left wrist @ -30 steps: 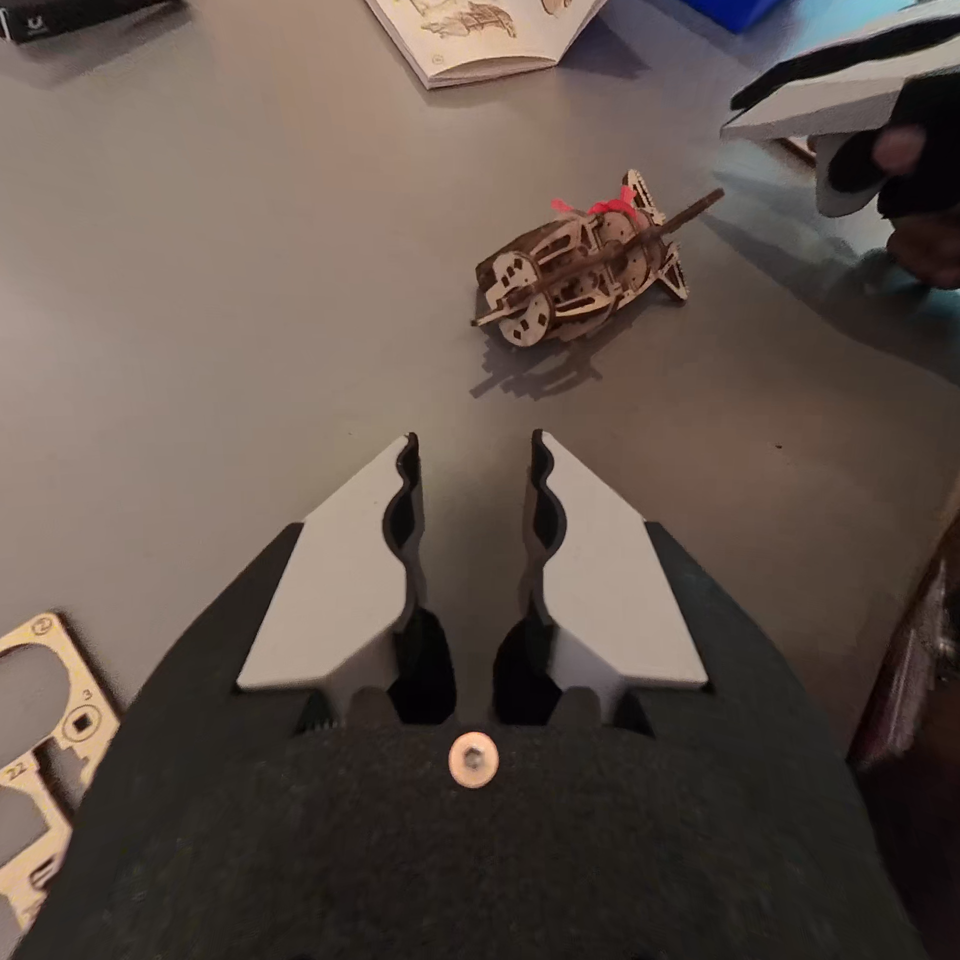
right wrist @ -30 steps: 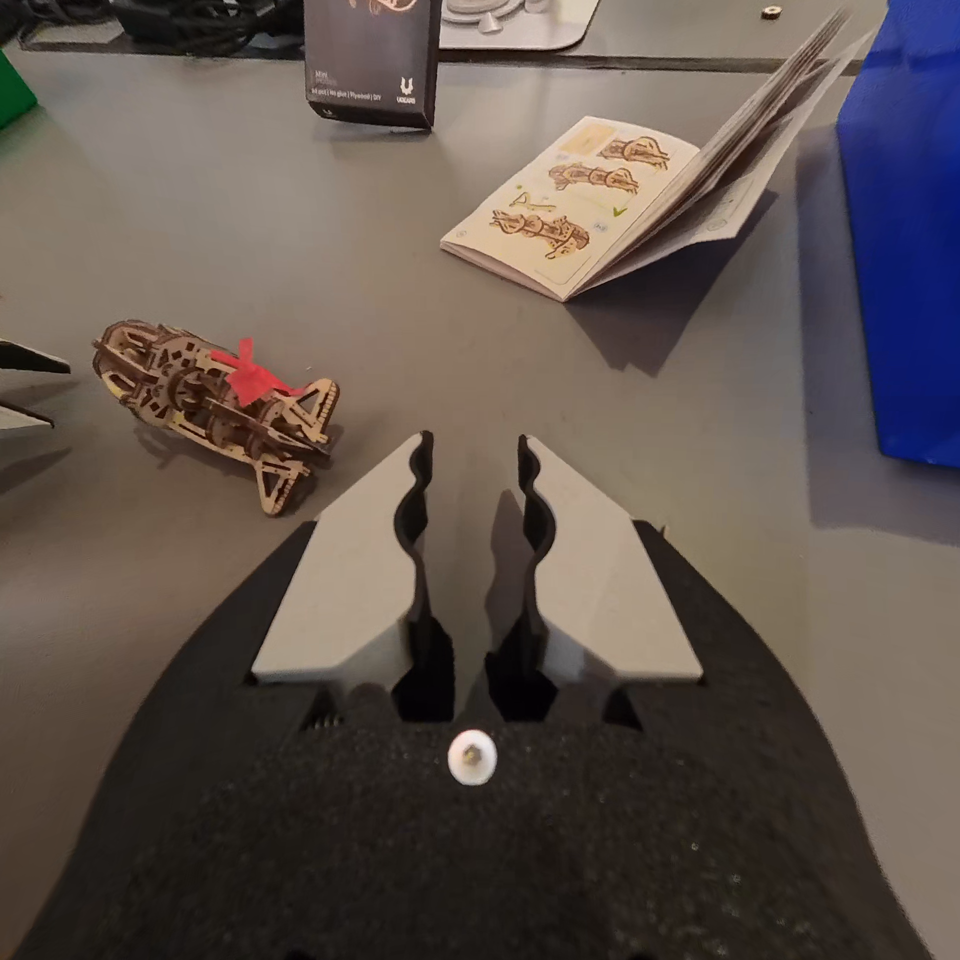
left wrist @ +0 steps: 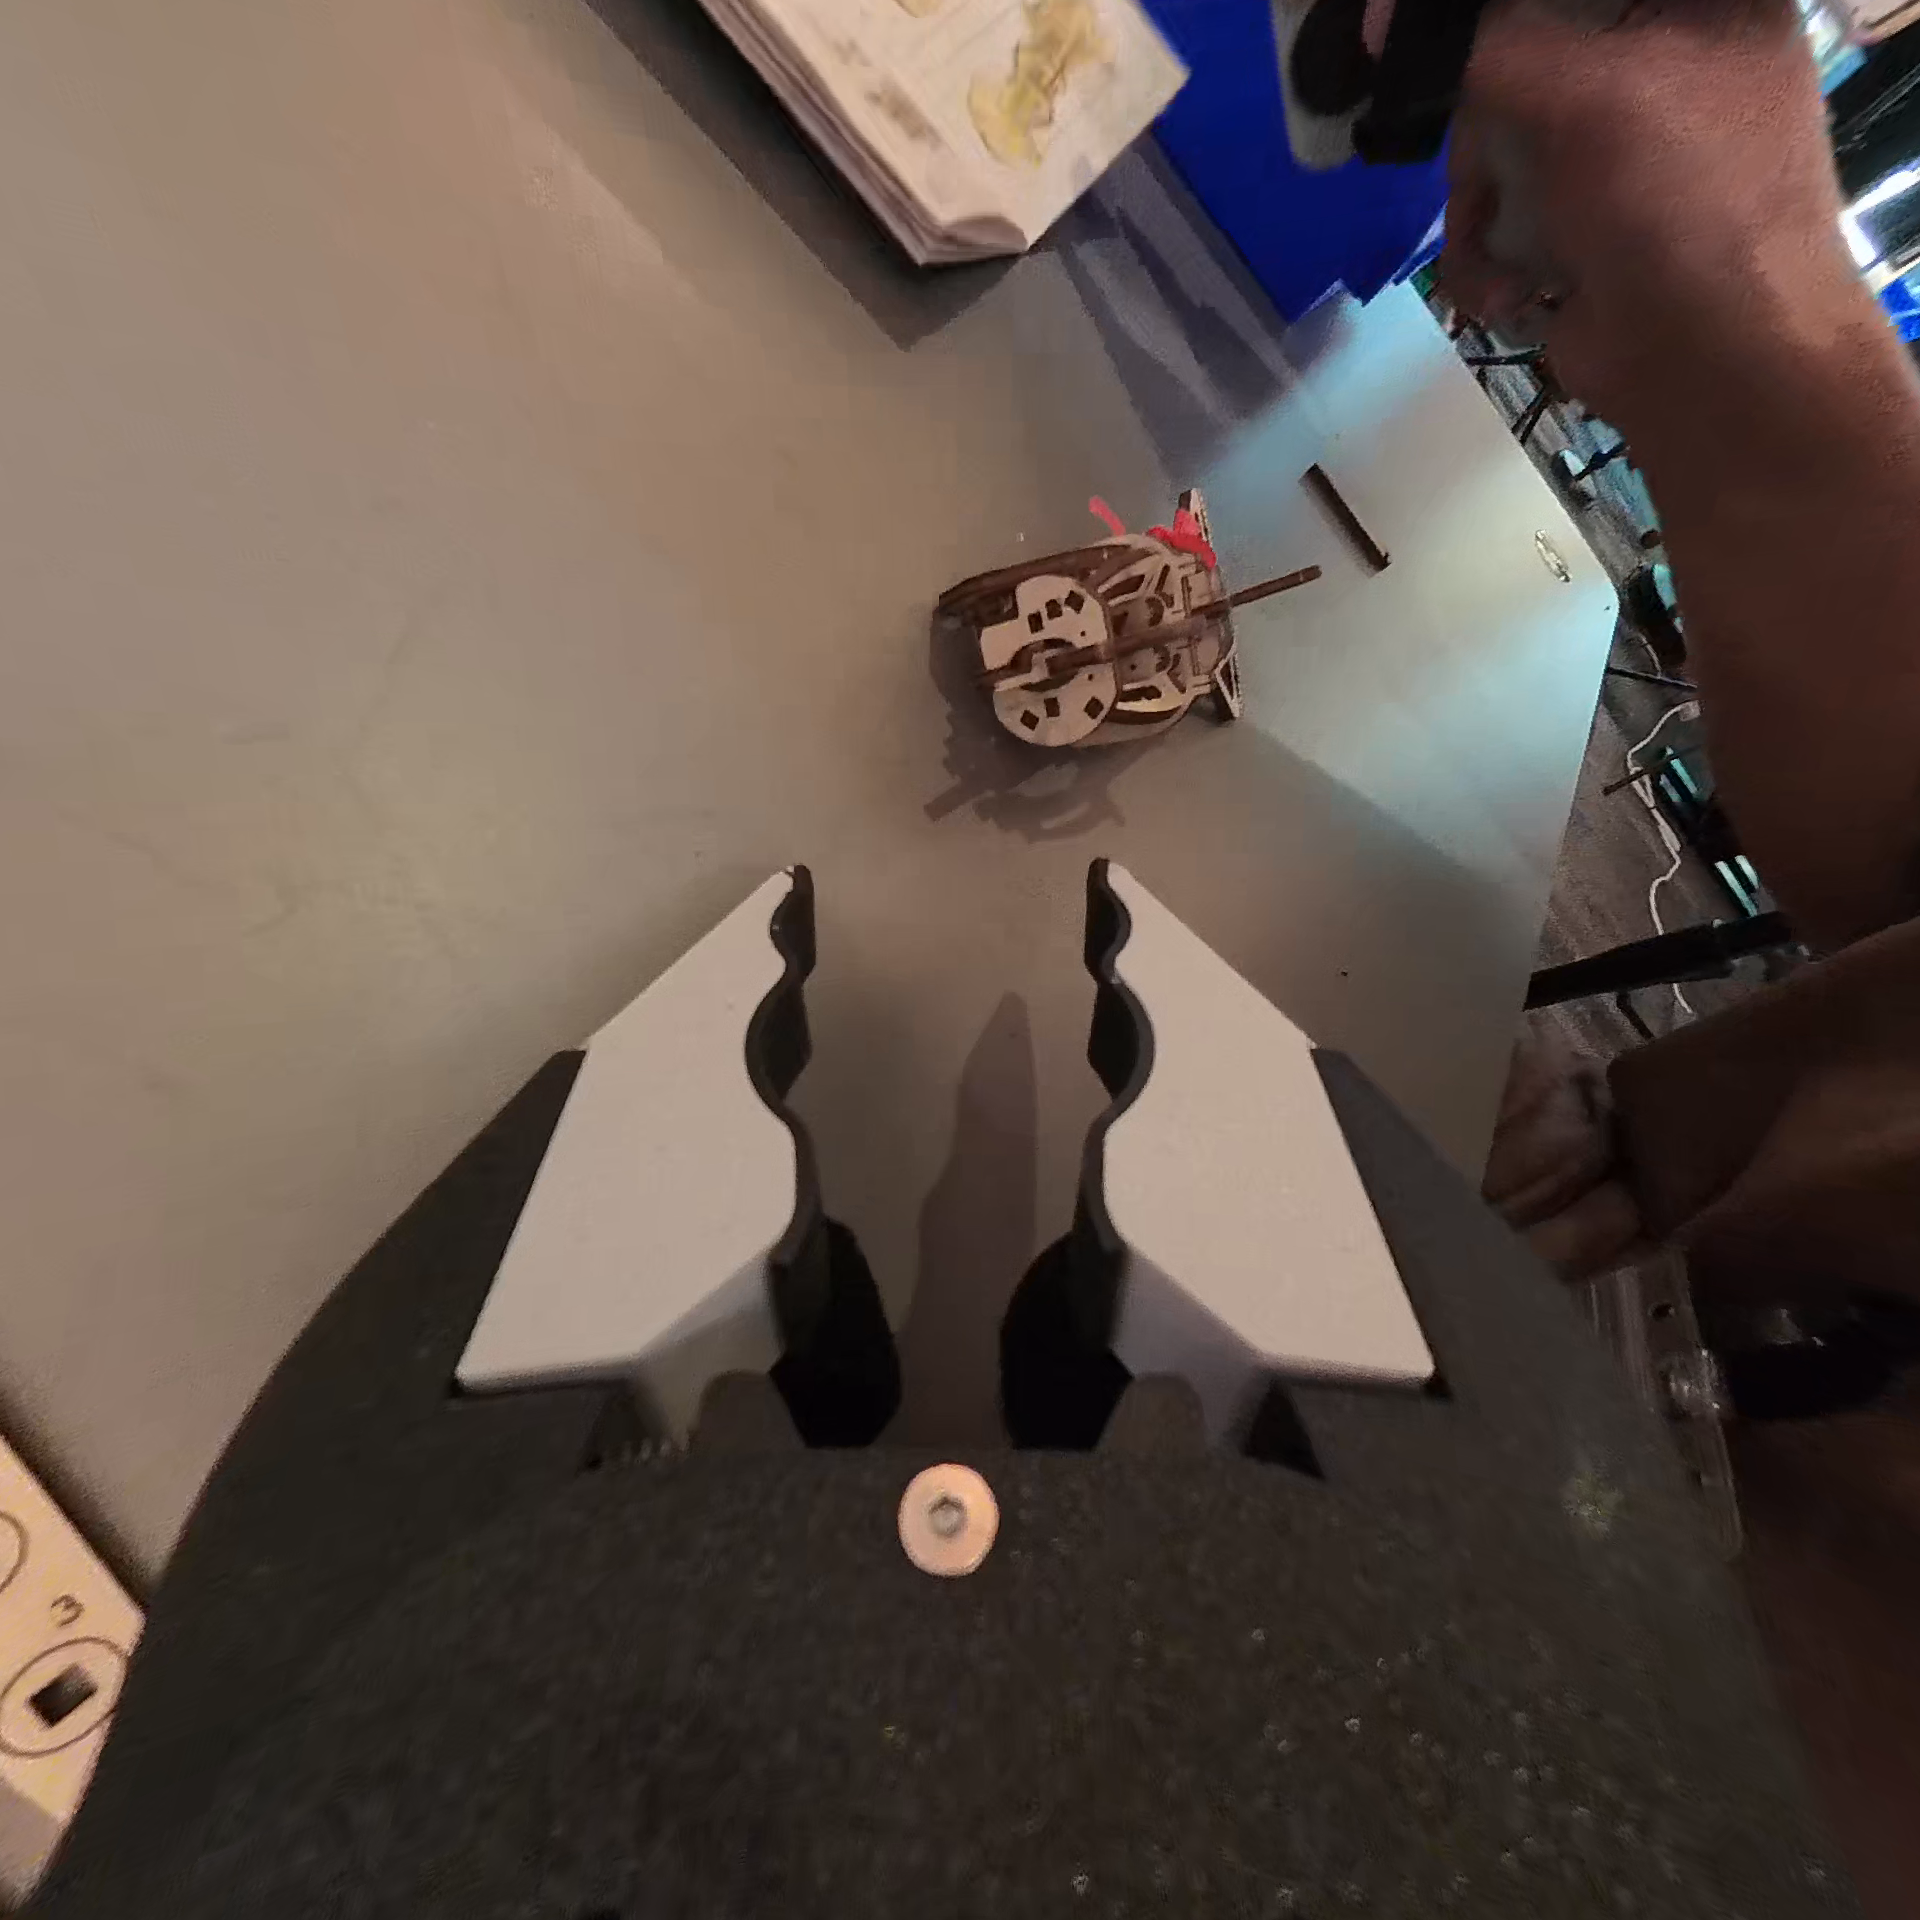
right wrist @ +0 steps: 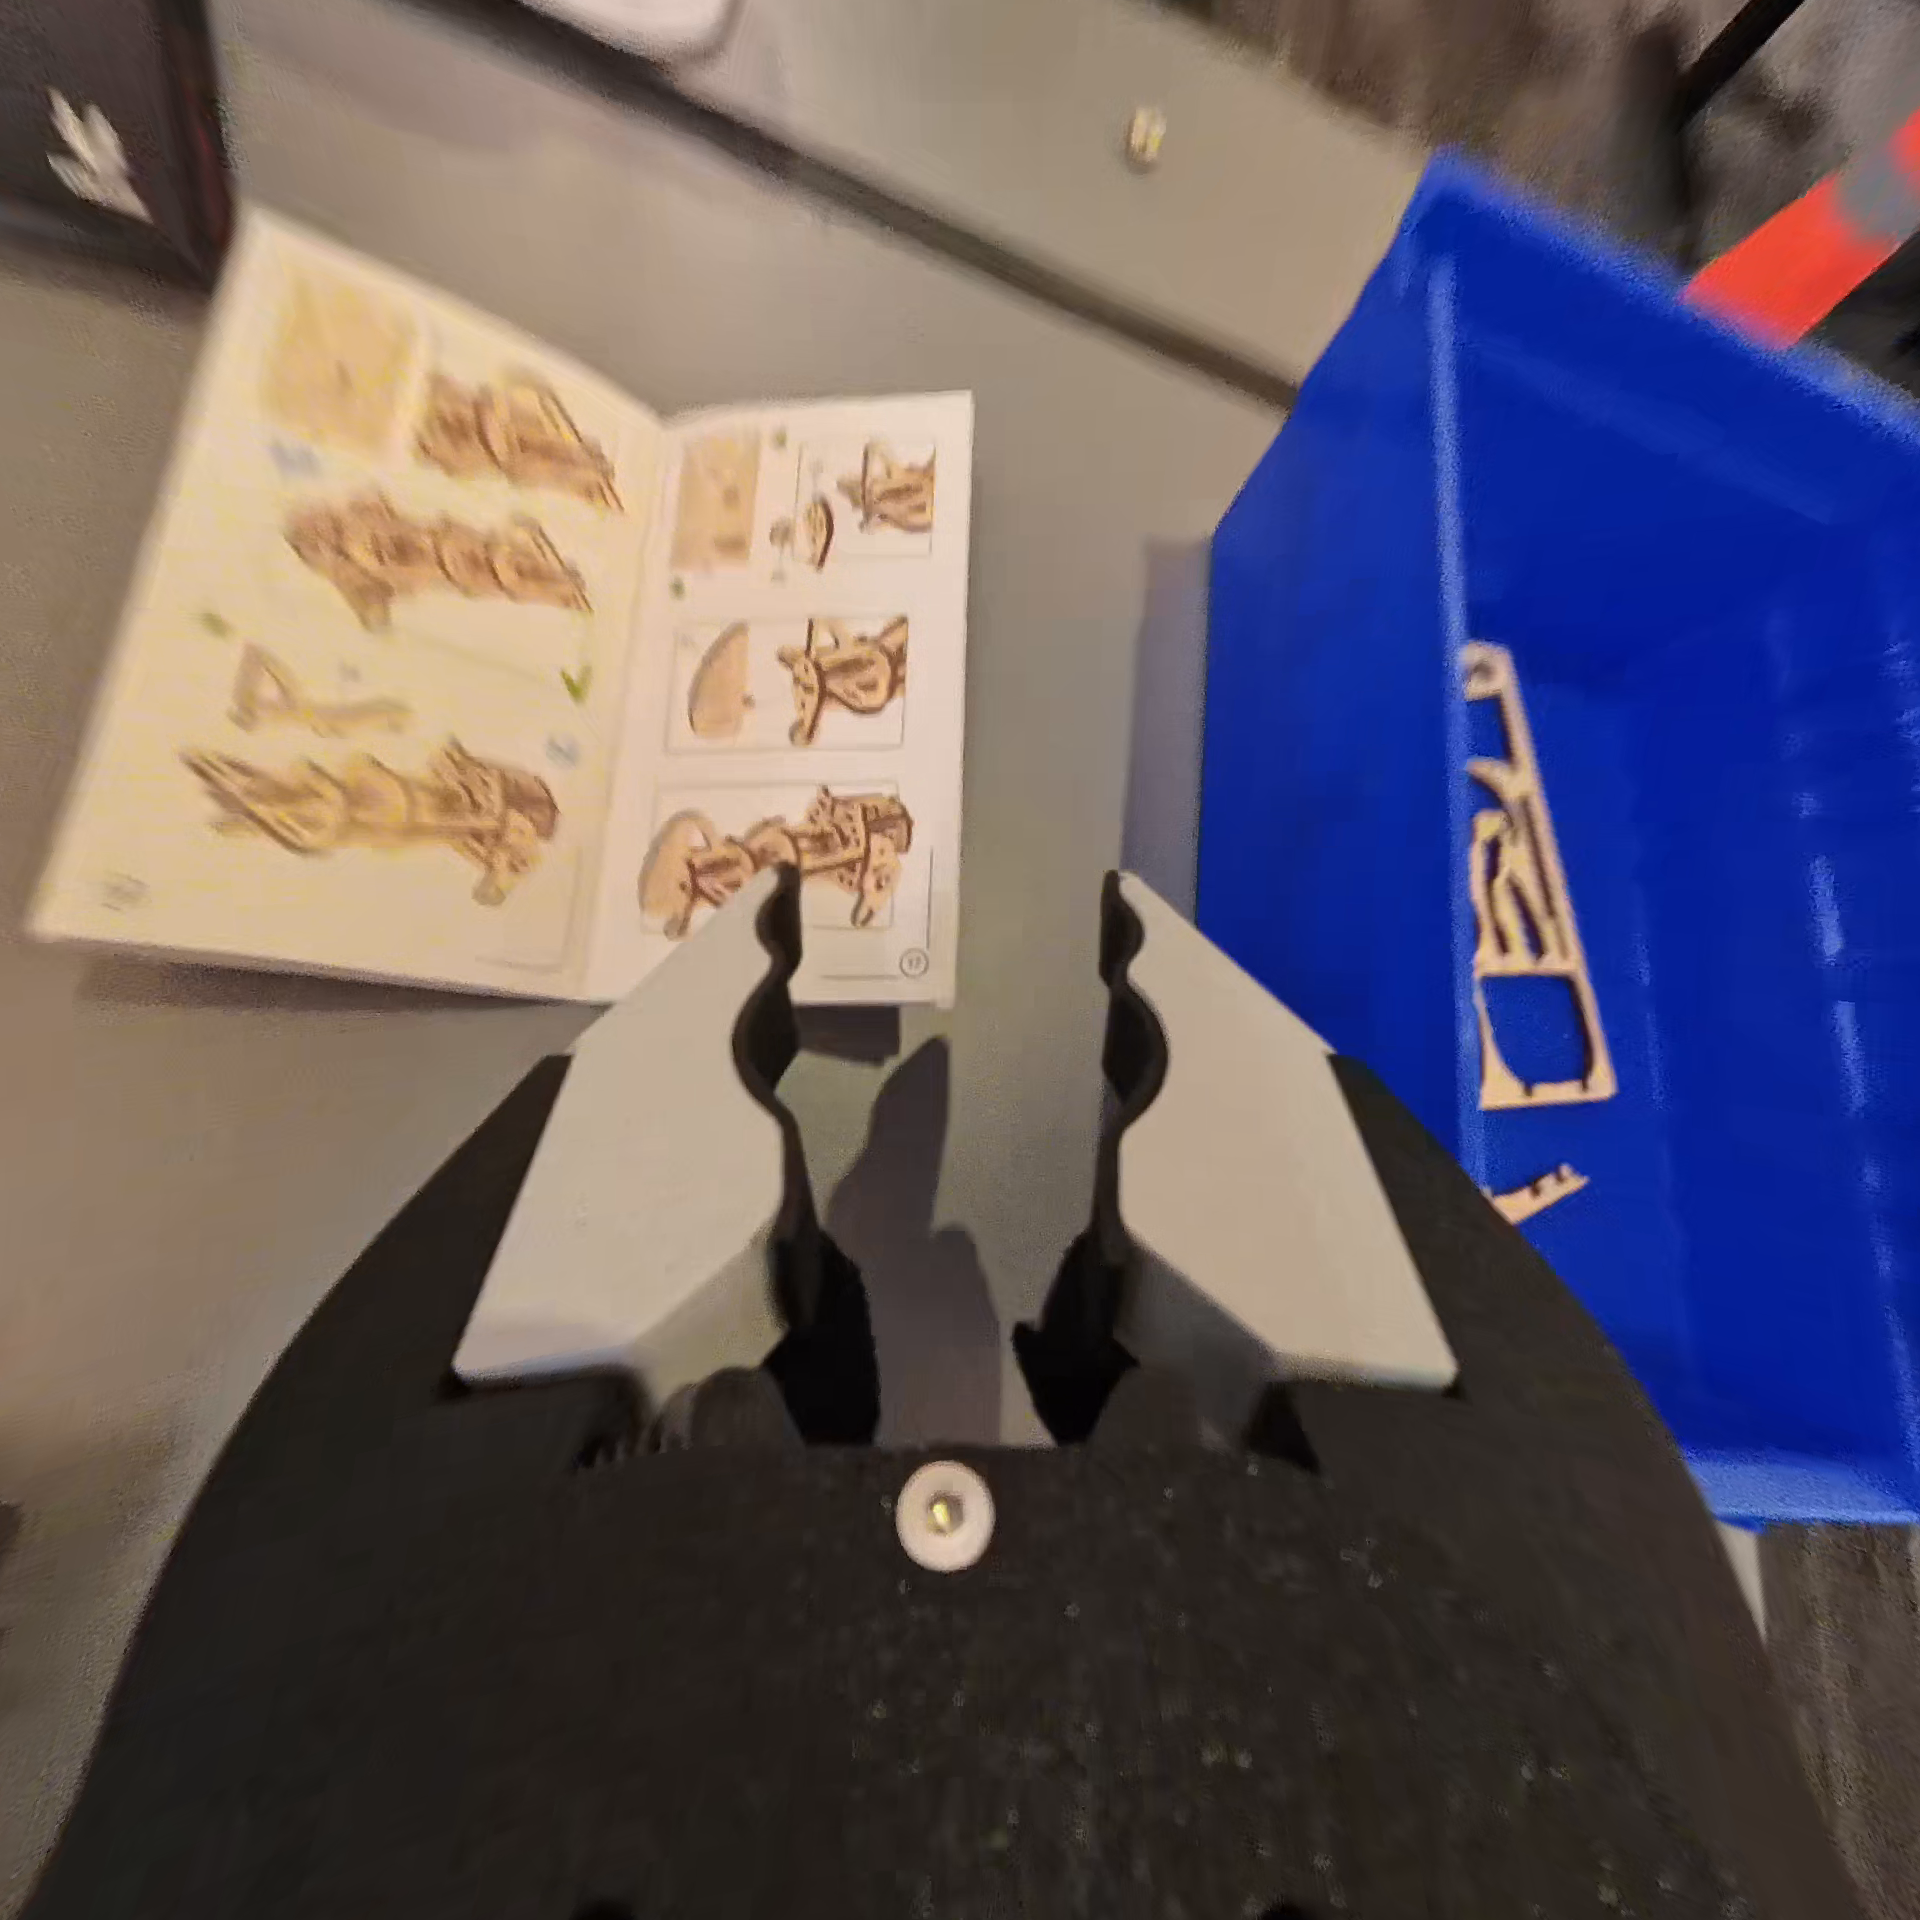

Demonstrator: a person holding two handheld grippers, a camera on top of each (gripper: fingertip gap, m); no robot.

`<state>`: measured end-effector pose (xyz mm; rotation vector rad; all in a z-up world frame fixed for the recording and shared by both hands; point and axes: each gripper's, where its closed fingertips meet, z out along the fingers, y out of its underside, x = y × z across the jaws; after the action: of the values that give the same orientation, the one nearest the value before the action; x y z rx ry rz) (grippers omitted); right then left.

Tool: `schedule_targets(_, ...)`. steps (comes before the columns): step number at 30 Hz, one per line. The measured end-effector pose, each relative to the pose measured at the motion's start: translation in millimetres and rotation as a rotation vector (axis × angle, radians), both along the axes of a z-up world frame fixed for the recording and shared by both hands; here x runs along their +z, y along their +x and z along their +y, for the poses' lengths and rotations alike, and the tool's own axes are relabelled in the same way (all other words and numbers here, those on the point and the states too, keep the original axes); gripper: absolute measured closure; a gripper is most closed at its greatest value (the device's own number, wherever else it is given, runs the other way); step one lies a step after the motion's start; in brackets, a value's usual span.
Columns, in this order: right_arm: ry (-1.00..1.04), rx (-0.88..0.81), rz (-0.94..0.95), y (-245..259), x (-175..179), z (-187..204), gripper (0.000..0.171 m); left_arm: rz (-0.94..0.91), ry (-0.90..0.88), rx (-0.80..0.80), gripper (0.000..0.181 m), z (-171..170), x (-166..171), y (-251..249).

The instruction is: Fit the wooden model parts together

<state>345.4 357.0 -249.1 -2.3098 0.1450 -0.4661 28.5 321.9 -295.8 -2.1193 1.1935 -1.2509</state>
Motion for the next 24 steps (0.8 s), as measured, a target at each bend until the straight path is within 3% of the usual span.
schedule_targets(3,0.098,0.108,0.114,-41.5,7.2,28.0,0.111,0.005,0.009,-0.001,0.131,-0.4,-0.3,0.1)
schedule_targets(4,0.076,0.118,0.143,-46.6,-1.0,36.2,0.102,0.007,0.018,-0.003,0.131,-0.8,-0.3,0.2)
schedule_targets(9,-0.114,0.107,0.086,-36.5,-57.3,47.2,0.081,0.030,0.087,-0.022,0.130,-4.9,-1.2,1.0)
schedule_targets(14,-0.091,0.093,0.124,-28.8,-59.3,48.3,0.078,0.038,0.107,-0.021,0.130,-5.3,-1.7,1.0)
schedule_targets(17,-0.076,0.068,0.066,-20.2,-43.8,43.4,0.079,0.034,0.117,-0.019,0.130,-5.0,-0.7,0.9)
schedule_targets(20,0.039,0.080,-0.021,-28.7,13.3,40.0,0.080,0.036,0.151,-0.023,0.130,-6.0,0.4,0.9)
schedule_targets(22,0.143,0.169,0.046,-62.9,45.0,46.2,0.091,0.035,0.174,-0.029,0.131,-7.1,1.6,0.8)
schedule_targets(24,0.134,0.246,0.186,-94.9,36.6,56.0,0.089,0.019,0.202,-0.027,0.131,-7.1,5.4,0.6)
